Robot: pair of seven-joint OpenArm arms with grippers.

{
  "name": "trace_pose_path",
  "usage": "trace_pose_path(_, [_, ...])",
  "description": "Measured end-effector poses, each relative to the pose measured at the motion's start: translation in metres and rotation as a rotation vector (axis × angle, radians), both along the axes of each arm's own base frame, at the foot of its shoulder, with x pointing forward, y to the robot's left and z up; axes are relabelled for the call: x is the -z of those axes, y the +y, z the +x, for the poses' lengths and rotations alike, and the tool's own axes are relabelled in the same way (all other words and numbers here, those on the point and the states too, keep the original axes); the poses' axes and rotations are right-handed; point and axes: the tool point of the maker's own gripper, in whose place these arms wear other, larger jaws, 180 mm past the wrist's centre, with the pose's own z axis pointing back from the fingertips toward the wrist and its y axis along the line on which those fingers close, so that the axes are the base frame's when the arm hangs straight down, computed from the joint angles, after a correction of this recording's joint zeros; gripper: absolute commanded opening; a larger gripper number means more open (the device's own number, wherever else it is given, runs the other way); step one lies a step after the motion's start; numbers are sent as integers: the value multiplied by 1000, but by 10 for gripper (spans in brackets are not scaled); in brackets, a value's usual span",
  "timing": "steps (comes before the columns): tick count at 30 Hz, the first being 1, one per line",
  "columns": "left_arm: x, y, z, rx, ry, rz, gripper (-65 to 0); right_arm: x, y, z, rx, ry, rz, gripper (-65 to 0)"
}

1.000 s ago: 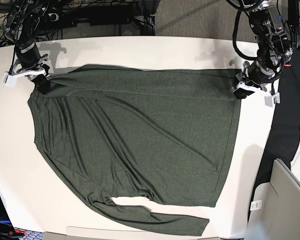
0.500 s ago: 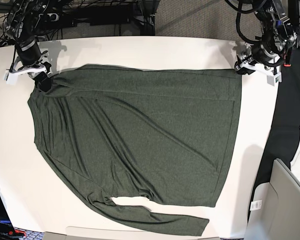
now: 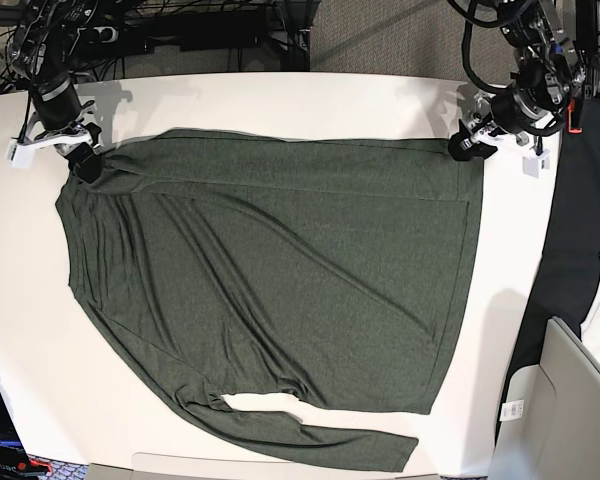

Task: Fold the T-shirt properly
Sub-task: 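Lower both grippers and lay the shoulder edge back on the table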

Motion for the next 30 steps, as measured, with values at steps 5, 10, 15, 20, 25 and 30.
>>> trace_pose_path(5, [0,-4,10,-11,-17,-25,-352,-5,2,-1,-6,-10,-6,-542])
trace_pose_path(10, [-1,-7,22,-15,-31,-39,-354,-4,2,-2,-6,-7,-6,-542])
trace_pose_path(15, [-1,-6,25,-17,-32,-34,-462,-1,2,-7,-8,9,-6,-542])
trace_pose_path(20, [3,-7,23,-20,-11,-35,-650,-8,5,-14,-22,5,-25,-540])
trace_pose_path(25, [4,-9,21,-15,-4,-43,-649,-10,7,-25,-36,19,-41,-539])
trace_pose_path(30, [4,-10,21,-17,-5,-46,-649,-5,7,-31,-37,39,-42,-538])
